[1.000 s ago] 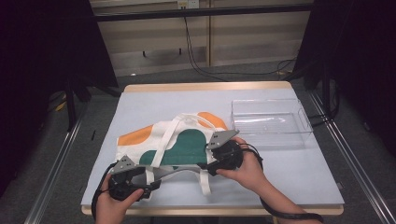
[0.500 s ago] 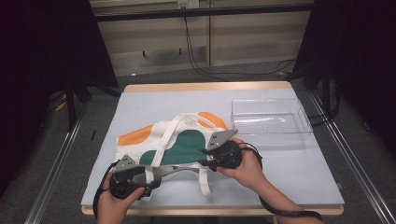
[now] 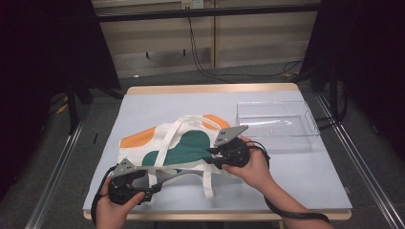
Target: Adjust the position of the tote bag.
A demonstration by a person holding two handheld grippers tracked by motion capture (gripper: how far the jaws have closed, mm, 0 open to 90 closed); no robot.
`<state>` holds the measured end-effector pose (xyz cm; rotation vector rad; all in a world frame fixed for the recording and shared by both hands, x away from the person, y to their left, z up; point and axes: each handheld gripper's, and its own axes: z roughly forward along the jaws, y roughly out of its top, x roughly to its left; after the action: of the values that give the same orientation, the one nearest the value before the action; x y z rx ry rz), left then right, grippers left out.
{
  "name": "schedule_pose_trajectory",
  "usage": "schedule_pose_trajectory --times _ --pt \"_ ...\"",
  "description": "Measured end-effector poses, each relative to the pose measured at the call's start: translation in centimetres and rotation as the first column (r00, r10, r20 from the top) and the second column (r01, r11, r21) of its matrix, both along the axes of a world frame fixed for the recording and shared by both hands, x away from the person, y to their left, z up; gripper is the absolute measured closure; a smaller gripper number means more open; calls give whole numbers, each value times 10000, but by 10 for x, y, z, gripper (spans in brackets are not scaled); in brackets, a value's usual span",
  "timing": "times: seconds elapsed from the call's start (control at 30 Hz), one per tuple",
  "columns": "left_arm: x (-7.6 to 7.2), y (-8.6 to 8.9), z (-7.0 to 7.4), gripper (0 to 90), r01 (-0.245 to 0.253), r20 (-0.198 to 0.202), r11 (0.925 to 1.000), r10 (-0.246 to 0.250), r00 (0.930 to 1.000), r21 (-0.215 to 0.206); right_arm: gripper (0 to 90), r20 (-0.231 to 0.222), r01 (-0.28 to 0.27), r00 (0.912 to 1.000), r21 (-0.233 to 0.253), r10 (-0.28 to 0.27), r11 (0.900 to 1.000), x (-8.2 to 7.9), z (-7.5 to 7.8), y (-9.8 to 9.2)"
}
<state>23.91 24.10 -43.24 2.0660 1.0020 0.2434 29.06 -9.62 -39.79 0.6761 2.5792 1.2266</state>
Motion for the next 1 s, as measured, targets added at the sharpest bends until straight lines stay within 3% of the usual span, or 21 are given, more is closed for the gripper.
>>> schedule_pose_trajectory --times 0.33,0.47,0.67,0.73,1.0 --pt "-10 0 16 212 293 451 9994 -285 9986 -179 672 -49 79 10000 69 -79 9999 1 3 0" --pt "-11 -8 25 213 484 646 9976 -452 9969 -486 672 -28 110 9999 40 -110 9999 1 4 0" --pt "-9 -28 19 217 1134 416 9931 -1121 9928 -294 672 -23 89 10000 40 -89 10000 0 5 0" --pt "-7 -35 15 216 1414 442 9899 -1410 9890 -54 671 -23 91 10000 30 -91 10000 0 5 0" --pt "-4 -53 2 209 1852 139 9823 -1849 9827 -273 670 -55 226 9997 153 -225 9996 0 6 1"
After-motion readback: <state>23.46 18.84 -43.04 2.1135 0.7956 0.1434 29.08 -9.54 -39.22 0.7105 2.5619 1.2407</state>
